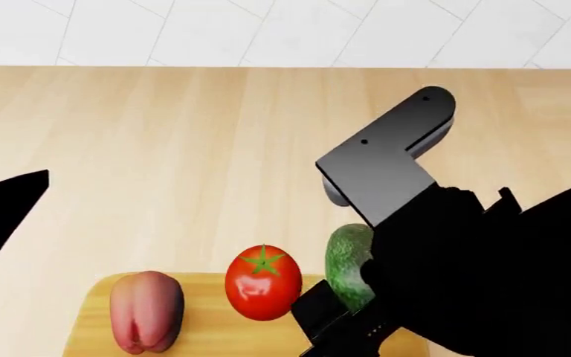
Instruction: Place the avocado, onion, tomato and bell pepper on the cutting board.
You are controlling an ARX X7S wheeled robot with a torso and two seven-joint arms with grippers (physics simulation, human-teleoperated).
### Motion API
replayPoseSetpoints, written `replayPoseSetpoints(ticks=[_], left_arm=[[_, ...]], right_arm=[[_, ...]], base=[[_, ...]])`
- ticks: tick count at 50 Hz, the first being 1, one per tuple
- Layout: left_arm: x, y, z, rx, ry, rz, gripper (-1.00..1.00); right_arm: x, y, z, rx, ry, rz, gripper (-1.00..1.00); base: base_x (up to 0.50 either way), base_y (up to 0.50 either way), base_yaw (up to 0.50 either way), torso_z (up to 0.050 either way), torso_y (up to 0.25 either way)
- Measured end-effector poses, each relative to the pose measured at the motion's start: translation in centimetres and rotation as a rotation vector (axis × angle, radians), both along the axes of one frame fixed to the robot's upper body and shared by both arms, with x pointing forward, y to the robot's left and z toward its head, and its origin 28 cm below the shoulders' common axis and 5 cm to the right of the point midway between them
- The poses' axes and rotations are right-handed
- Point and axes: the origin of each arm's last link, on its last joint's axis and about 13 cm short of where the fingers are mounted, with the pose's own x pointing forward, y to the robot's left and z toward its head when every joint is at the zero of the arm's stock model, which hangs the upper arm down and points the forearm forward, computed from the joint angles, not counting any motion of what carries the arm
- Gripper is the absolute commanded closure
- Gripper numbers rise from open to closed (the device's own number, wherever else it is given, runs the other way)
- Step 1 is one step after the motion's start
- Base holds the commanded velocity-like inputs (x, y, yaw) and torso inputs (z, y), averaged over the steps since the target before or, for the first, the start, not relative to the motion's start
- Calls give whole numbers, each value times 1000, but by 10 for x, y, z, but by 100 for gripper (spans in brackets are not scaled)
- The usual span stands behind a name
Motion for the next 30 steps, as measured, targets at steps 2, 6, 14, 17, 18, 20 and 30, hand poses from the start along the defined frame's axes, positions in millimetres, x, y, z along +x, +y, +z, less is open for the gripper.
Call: replayPoseSetpoints(ticks=[2,6,14,17,18,20,30], left_arm=[[0,0,0,0,-1,0,-100],[-1,0,1,1,-2,1,-100],[-2,0,1,2,-5,2,-100],[-2,0,2,2,-6,2,-100],[-2,0,2,2,-6,2,-100],[-2,0,1,3,-6,2,-100],[-3,0,2,3,-9,3,-100]], right_arm=[[-2,0,-2,-1,3,1,100],[-6,-1,-6,0,12,3,100],[-8,-2,-17,9,37,5,100],[-8,-2,-21,11,47,7,100],[-8,-2,-22,12,50,8,100],[-9,-2,-24,14,54,9,100],[-9,-2,-21,18,44,15,-100]], base=[[0,0,0,0,0],[0,0,0,0,0],[0,0,0,0,0],[0,0,0,0,0],[0,0,0,0,0],[0,0,0,0,0],[0,0,0,0,0]])
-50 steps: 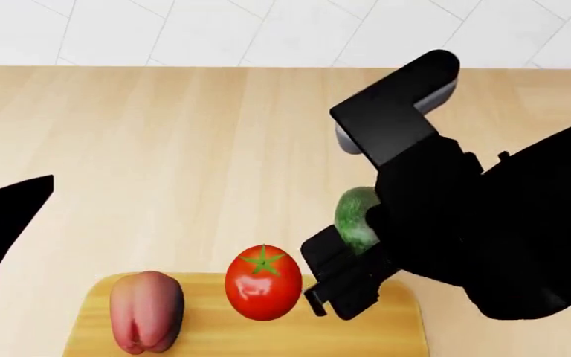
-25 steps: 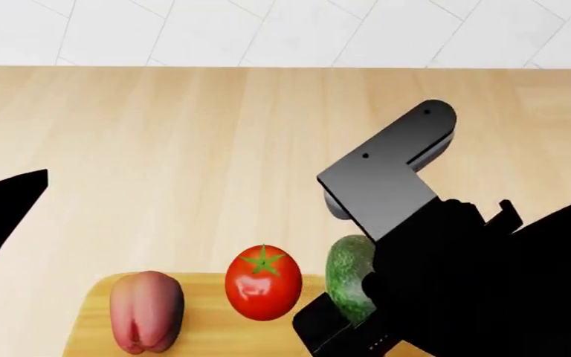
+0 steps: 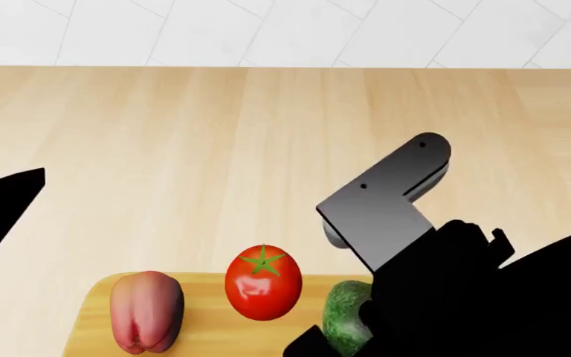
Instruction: Place the avocado, onion, tomato and bell pepper on the cutting board.
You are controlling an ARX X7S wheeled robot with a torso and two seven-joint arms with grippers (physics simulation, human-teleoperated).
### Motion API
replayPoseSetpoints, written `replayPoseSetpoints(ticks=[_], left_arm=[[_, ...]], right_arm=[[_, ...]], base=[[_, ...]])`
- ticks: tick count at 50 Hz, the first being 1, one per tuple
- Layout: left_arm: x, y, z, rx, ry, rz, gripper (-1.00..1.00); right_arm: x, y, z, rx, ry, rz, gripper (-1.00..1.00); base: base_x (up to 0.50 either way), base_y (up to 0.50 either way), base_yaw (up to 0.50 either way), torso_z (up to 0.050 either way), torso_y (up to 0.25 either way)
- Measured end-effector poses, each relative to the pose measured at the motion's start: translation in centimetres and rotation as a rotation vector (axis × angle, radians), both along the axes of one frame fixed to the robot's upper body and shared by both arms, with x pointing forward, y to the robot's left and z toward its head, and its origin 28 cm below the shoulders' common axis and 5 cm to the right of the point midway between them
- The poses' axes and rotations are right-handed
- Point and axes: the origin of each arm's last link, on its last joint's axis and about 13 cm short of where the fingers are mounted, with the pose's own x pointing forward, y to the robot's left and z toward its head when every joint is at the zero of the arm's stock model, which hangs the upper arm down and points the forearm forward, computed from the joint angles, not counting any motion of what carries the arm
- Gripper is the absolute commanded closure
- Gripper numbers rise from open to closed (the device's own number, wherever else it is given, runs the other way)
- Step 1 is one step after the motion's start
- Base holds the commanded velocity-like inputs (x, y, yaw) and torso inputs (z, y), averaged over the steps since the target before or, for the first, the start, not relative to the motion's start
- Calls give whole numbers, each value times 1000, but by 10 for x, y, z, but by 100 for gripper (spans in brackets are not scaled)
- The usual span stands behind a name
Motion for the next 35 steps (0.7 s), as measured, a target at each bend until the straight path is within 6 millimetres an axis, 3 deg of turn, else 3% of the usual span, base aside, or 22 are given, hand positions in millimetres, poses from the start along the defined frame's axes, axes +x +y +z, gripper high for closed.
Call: replayPoseSetpoints(ticks=[10,21,35], left_arm=[[-1,1,2,-1,-5,1,-100],[-5,5,-2,4,10,16,-100],[-22,23,-10,85,73,95,-100]], right_arm=[[-6,0,25,5,-71,1,-100],[-28,2,55,55,-190,9,-100],[-47,-2,88,102,-334,-19,-100]], base=[[0,0,0,0,0],[0,0,0,0,0],[0,0,0,0,0]])
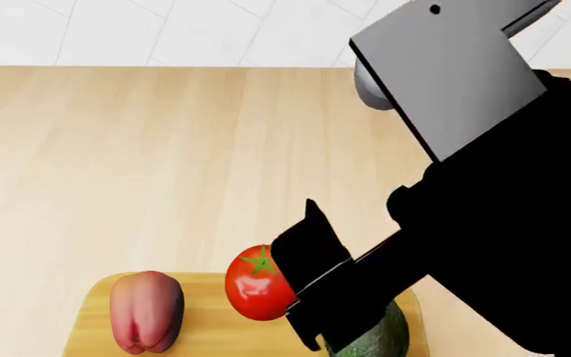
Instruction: Place the avocado, onion, tomato and bell pepper on the cutting board.
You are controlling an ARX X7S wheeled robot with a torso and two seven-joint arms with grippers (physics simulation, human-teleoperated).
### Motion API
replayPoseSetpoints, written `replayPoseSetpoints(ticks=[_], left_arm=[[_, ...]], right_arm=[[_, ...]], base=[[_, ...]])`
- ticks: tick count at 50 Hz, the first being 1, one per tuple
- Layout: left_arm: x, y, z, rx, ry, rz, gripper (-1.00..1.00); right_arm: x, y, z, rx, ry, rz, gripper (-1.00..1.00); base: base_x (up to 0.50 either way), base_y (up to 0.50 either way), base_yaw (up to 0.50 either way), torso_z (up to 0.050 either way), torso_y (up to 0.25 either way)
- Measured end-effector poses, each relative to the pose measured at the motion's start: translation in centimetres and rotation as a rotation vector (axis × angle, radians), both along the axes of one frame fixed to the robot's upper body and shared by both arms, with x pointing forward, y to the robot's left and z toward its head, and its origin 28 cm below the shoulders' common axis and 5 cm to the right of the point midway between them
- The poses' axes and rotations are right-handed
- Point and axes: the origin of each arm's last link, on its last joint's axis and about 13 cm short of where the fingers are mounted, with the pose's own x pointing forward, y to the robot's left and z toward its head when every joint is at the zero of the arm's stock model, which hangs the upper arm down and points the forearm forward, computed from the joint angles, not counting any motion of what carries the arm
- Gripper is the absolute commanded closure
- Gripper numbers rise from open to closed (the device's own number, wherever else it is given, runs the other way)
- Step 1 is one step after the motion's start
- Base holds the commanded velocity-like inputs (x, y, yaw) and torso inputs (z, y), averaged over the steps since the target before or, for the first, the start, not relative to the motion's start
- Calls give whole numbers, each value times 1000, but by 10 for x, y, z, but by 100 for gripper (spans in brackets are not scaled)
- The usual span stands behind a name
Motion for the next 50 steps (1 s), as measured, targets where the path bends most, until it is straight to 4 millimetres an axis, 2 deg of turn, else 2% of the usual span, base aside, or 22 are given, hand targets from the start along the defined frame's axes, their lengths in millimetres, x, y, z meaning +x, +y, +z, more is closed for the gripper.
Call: replayPoseSetpoints(ticks=[31,50], left_arm=[[-52,34,-13,207,304,107,-100],[-49,57,-21,264,337,238,-100]], right_arm=[[7,1,19,-1,-69,-20,-100],[12,0,18,-8,-65,-25,-100]], base=[[0,0,0,0,0],[0,0,0,0,0]])
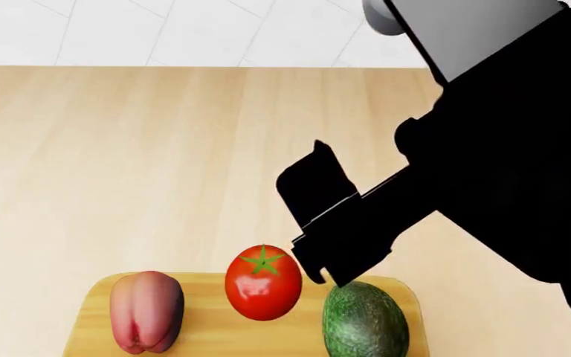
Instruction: Place the avocado, onion, tomato and bell pepper on the cutting board.
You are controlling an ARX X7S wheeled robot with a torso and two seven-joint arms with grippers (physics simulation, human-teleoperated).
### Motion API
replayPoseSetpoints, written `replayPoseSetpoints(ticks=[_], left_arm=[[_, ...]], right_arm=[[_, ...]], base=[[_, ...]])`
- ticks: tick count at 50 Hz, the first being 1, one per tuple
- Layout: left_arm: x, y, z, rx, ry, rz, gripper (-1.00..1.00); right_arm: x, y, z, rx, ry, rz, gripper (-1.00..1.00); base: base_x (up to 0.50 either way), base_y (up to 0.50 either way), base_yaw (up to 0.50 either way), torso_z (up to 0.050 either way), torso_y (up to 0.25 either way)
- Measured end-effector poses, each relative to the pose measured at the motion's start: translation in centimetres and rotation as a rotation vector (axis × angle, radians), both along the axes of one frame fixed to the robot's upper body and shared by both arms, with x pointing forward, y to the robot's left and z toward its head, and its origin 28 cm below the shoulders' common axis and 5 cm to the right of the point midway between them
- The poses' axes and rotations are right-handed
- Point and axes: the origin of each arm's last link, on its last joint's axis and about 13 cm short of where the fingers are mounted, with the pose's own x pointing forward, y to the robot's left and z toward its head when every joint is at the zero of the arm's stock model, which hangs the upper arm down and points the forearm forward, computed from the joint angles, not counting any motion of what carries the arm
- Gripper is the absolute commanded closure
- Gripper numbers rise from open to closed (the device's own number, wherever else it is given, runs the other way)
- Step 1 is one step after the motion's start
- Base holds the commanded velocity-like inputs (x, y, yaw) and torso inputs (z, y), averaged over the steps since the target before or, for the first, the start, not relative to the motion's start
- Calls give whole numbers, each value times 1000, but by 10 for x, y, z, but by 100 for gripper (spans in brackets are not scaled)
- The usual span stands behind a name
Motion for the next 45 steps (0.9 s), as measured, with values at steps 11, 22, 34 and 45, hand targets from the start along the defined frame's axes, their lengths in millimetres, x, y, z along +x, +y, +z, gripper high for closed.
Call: replayPoseSetpoints(ticks=[11,22,34,45], left_arm=[[16,10,-7,7,-4,61,-100],[32,19,-19,-11,18,108,-100],[42,28,-31,-22,37,157,-100],[50,33,-43,-38,51,187,-100]], right_arm=[[1,-1,-4,-1,11,-6,-100],[1,-1,-6,-6,18,-10,-100],[0,-1,-7,-8,22,-13,-100],[0,-1,-8,-9,24,-15,-100]], base=[[0,0,0,0,0],[0,0,0,0,0],[0,0,0,0,0],[0,0,0,0,0]])
